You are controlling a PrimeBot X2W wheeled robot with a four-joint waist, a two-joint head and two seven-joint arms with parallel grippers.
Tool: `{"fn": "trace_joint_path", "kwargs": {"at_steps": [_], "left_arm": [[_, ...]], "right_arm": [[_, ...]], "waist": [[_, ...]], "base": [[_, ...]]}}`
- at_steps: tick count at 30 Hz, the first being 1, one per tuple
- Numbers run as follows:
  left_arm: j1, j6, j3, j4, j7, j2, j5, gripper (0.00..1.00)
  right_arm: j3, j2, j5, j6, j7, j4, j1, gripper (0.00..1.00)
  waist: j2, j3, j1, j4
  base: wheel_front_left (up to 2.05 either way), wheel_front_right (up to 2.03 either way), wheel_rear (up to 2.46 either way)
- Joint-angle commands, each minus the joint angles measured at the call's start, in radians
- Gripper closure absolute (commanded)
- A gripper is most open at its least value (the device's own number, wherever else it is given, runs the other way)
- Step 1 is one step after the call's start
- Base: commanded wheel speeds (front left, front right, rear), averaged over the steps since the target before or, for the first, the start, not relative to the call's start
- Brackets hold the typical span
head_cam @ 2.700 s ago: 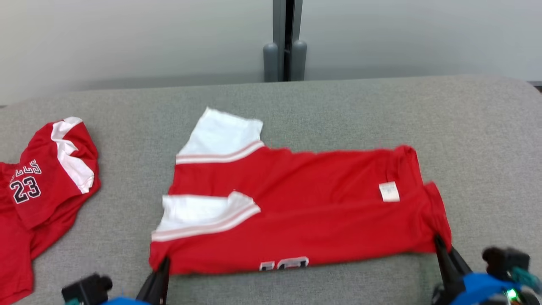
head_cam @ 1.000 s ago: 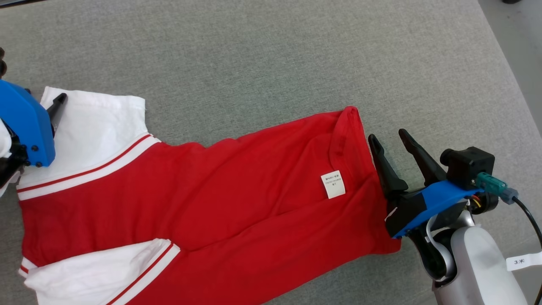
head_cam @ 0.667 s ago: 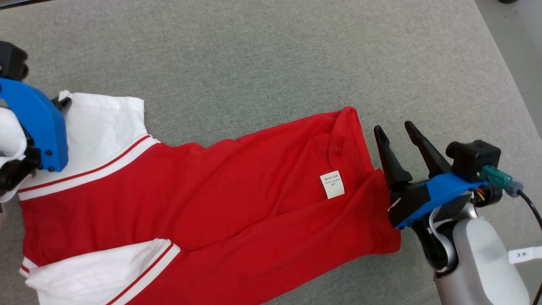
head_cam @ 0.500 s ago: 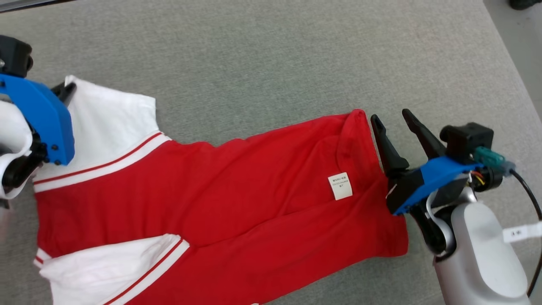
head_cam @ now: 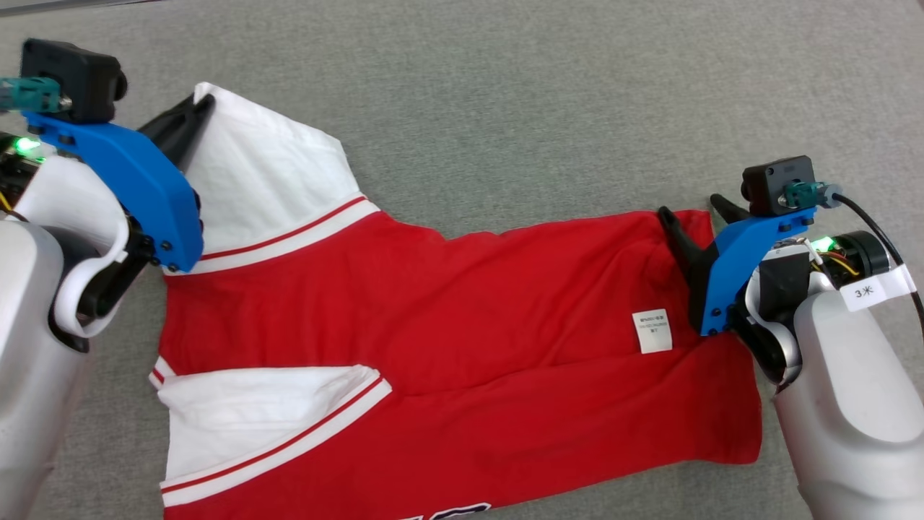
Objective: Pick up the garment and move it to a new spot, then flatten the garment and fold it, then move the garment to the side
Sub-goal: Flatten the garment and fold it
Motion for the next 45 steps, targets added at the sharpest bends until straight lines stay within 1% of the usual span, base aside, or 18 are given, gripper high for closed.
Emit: {"fn": "trace_joint_path", "kwargs": {"at_steps": [1, 2, 3, 4, 5, 15, 20, 24, 28, 29, 31, 35, 38, 42, 45], "left_arm": [[0.013, -0.003, -0.007, -0.011, -0.012, -0.009, -0.004, 1.00], [0.015, -0.004, -0.009, -0.014, -0.018, -0.014, -0.007, 1.00], [0.016, -0.005, -0.011, -0.016, -0.022, -0.016, -0.009, 1.00], [0.017, -0.006, -0.012, -0.017, -0.029, -0.018, -0.008, 1.00], [0.020, -0.006, -0.012, -0.018, -0.033, -0.020, -0.009, 1.00], [0.028, -0.001, -0.002, 0.002, -0.101, -0.046, -0.020, 1.00], [0.030, 0.003, 0.005, 0.009, -0.133, -0.056, -0.028, 1.00], [0.070, 0.005, 0.007, -0.008, -0.157, -0.065, -0.046, 1.00], [0.167, 0.008, 0.003, -0.060, -0.193, -0.069, -0.065, 1.00], [0.167, 0.008, 0.003, -0.060, -0.193, -0.069, -0.065, 1.00], [0.235, 0.015, -0.001, -0.100, -0.212, -0.069, -0.079, 1.00], [0.385, 0.043, 0.014, -0.194, -0.262, -0.063, -0.114, 1.00], [0.493, 0.067, 0.027, -0.244, -0.293, -0.049, -0.131, 1.00], [0.591, 0.087, 0.028, -0.254, -0.332, -0.053, -0.144, 1.00], [0.639, 0.081, 0.013, -0.234, -0.359, -0.076, -0.153, 1.00]], "right_arm": [[0.010, -0.016, 0.024, 0.000, 0.026, 0.016, -0.016, 0.40], [0.010, -0.024, 0.028, 0.000, 0.038, 0.024, -0.016, 0.58], [0.012, -0.032, 0.031, 0.000, 0.049, 0.032, -0.015, 0.71], [0.012, -0.036, 0.033, 0.000, 0.053, 0.033, -0.013, 0.93], [0.006, -0.038, 0.037, 0.000, 0.055, 0.033, -0.011, 1.00], [-0.023, -0.037, 0.025, 0.000, -0.020, -0.007, -0.024, 1.00], [-0.020, -0.041, 0.025, 0.000, -0.058, -0.011, -0.031, 1.00], [-0.019, -0.045, 0.035, 0.000, -0.089, -0.018, 0.003, 1.00], [-0.022, -0.046, 0.053, 0.000, -0.132, -0.037, 0.075, 1.00], [-0.022, -0.046, 0.053, 0.000, -0.132, -0.037, 0.075, 1.00], [-0.028, -0.044, 0.064, 0.000, -0.155, -0.050, 0.121, 1.00], [-0.045, -0.037, 0.085, 0.000, -0.206, -0.088, 0.215, 1.00], [-0.077, -0.039, 0.082, 0.000, -0.240, -0.110, 0.275, 1.00], [-0.129, -0.026, 0.067, 0.000, -0.265, -0.115, 0.328, 1.00], [-0.148, -0.016, 0.051, 0.000, -0.277, -0.104, 0.358, 1.00]], "waist": [[0.0000, 0.003, 0.0000, 0.016], [0.0000, 0.002, 0.0000, 0.021], [0.0000, 0.000, 0.0000, 0.026], [0.0000, -0.003, 0.0000, 0.030], [0.0000, -0.006, 0.0000, 0.033], [0.0000, -0.069, 0.0000, 0.061], [0.0000, -0.107, 0.0000, 0.077], [0.0000, -0.141, 0.0000, 0.094], [0.0000, -0.168, 0.0000, 0.111], [0.0000, -0.168, 0.0000, 0.111], [0.0000, -0.178, 0.0000, 0.120], [0.0000, -0.195, 0.0000, 0.137], [0.0000, -0.206, 0.0000, 0.150], [0.0000, -0.222, 0.0000, 0.167], [0.0000, -0.239, 0.0000, 0.175]], "base": [[0.00, 0.00, 0.00], [0.00, 0.00, 0.00], [0.00, 0.00, 0.00], [0.00, 0.00, 0.00], [0.00, 0.00, 0.00], [0.00, 0.00, 0.00], [0.00, 0.00, 0.00], [0.00, 0.00, 0.00], [0.00, 0.00, 0.00], [0.00, 0.00, 0.00], [0.00, 0.00, 0.00], [0.00, 0.00, 0.00], [0.00, 0.00, 0.00], [0.00, 0.00, 0.00], [0.00, 0.00, 0.00]]}}
